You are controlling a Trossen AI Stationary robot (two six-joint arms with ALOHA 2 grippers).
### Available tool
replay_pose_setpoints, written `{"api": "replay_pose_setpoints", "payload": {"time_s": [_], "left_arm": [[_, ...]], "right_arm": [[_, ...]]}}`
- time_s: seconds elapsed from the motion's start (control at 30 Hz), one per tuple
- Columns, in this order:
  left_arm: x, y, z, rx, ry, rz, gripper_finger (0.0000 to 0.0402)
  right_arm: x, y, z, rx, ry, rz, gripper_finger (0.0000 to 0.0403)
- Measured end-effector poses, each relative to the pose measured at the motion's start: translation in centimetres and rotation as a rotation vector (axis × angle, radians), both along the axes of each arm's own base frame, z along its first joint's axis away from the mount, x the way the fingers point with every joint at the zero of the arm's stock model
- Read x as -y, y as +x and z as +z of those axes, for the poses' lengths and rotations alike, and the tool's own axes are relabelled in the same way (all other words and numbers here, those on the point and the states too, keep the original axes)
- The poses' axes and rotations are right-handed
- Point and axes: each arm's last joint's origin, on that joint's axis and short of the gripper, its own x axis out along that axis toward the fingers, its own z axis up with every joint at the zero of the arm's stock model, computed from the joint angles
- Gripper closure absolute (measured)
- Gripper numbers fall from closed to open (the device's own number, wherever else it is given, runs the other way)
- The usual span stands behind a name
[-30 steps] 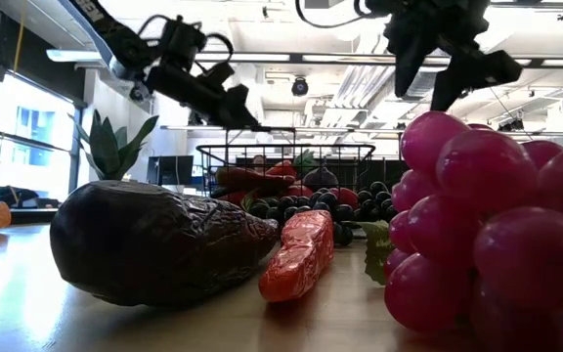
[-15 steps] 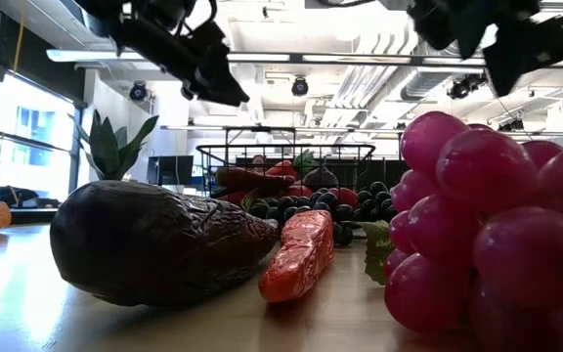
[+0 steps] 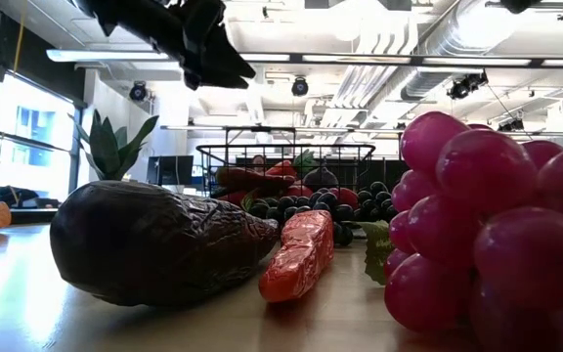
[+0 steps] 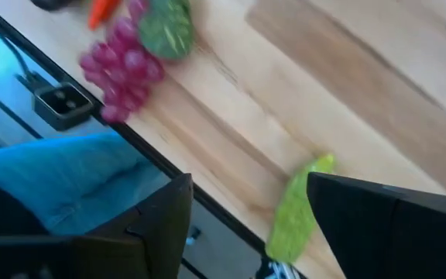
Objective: Build produce basket
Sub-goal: Put the green cucumber into the wire basket
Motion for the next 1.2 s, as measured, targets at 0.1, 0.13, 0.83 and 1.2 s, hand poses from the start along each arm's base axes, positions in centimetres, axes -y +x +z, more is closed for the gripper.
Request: {"api": "replay_pose_setpoints", "payload": {"time_s": [0.1, 0.13, 0.83, 1.2], "left_arm": [[0.8, 0.3, 0.0, 0.015, -0.034, -0.015, 0.0165], [1.1, 0.4, 0.0, 0.018, -0.047, -0.021, 0.0165], [8.1, 1.2, -1.1, -0.039, -0.264, -0.126, 0.0165], [9.5, 1.0, -1.5, -0.103, -0.242, -0.132, 0.0165]], "right_arm": [[-1.0, -0.9, -0.1, -0.031, 0.005, 0.013, 0.015], [-1.4, -1.3, -0.1, -0.047, 0.005, 0.014, 0.0144], [-8.4, -3.6, -4.3, -0.168, -0.004, 0.017, 0.0128], [-9.7, -2.9, -8.3, -0.309, -0.071, -0.017, 0.0128]]}}
